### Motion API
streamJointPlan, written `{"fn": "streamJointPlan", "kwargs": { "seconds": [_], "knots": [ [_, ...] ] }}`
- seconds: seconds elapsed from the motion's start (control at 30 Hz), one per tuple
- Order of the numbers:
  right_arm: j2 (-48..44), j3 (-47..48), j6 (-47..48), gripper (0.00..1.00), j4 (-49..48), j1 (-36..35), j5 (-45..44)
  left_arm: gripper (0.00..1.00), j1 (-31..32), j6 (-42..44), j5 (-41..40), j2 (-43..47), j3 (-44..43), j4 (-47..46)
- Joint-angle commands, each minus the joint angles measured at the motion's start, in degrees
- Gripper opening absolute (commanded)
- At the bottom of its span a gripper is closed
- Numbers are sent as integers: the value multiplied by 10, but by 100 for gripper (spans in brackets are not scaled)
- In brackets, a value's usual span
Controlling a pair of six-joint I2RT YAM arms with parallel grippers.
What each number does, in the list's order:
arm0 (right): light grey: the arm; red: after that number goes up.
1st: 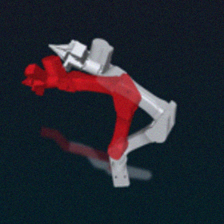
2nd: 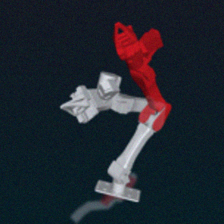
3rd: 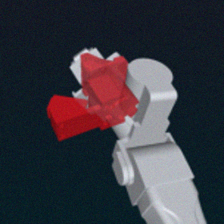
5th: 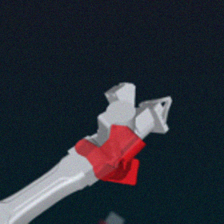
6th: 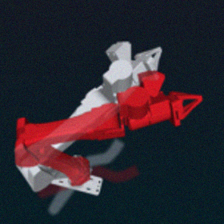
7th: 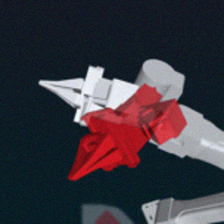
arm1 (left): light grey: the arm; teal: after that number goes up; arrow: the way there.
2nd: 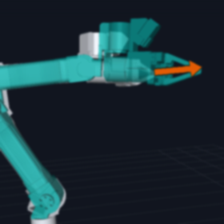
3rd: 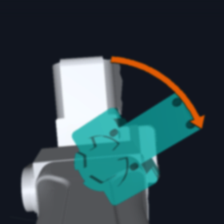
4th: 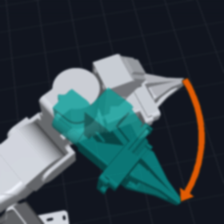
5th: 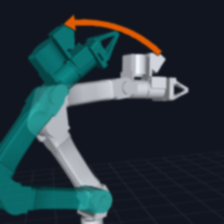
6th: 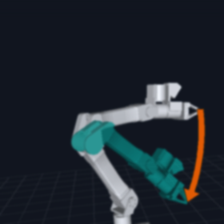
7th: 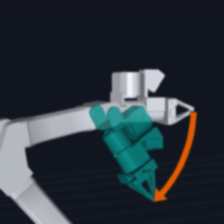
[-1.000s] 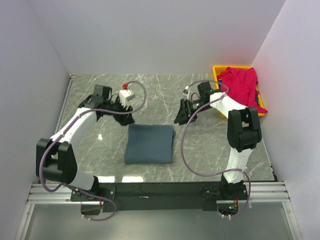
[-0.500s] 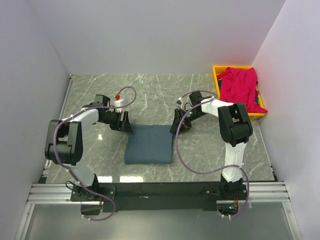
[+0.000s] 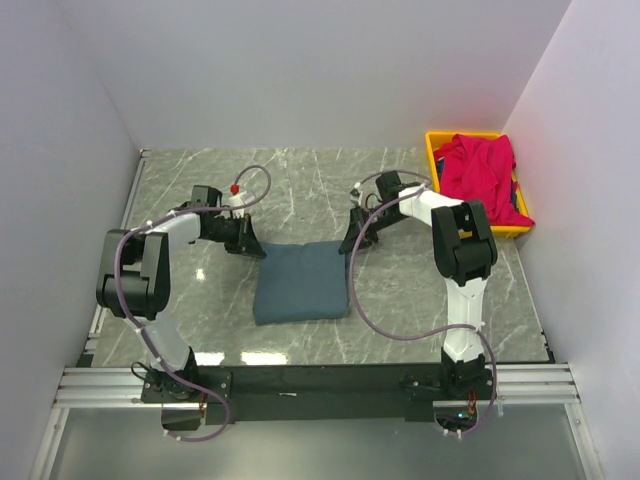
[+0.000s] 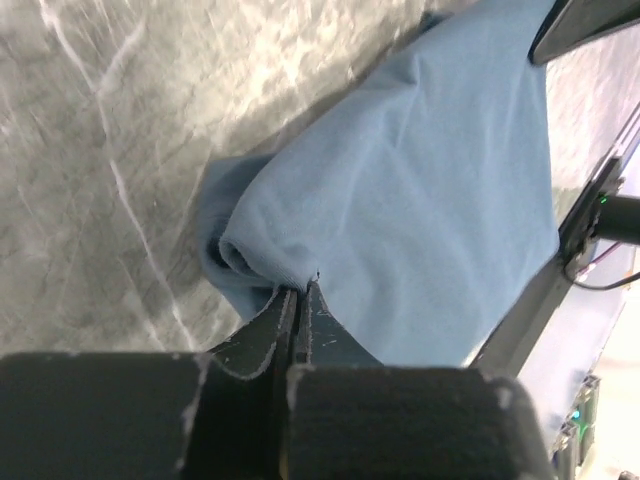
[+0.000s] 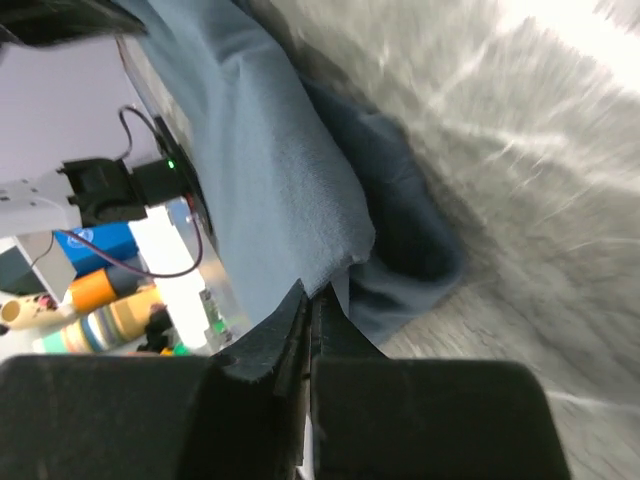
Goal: Fold and stack the t-shirts
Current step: Fold the tshirt
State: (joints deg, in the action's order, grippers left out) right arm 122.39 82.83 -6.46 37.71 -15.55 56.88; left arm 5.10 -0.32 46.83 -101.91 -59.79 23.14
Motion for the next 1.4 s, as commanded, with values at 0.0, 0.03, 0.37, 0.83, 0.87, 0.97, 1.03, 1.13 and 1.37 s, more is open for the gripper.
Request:
{"fn": "streamJointPlan", "kwargs": {
  "seconds": [0.0,0.03,0.37,0.83,0.87,0.97,1.03,1.13,1.37],
  "knots": [
    [-18,50,15,0,16,23,14,1,-1,-31,27,36,-9,-40],
    [-28,58,33,0,29,25,13,1,-1,-32,26,40,-9,-43],
    [-34,31,59,0,0,31,-133,1,-1,-53,-19,-40,-52,-75],
    [-3,142,44,42,1,41,-170,40,-7,-53,-49,-67,-111,-84],
    [-11,141,47,45,13,44,-159,46,-9,-50,-35,-59,-108,-72],
    [-71,84,57,51,38,48,-115,58,-10,-35,4,-8,-70,-22],
    [-118,18,58,51,45,48,-87,63,-9,-44,16,40,-9,-20],
    [-145,-49,59,51,65,40,-32,62,-7,-58,36,82,62,-18],
    [-131,-121,100,44,68,6,-2,52,17,-65,34,95,119,-19]
  ]
}}
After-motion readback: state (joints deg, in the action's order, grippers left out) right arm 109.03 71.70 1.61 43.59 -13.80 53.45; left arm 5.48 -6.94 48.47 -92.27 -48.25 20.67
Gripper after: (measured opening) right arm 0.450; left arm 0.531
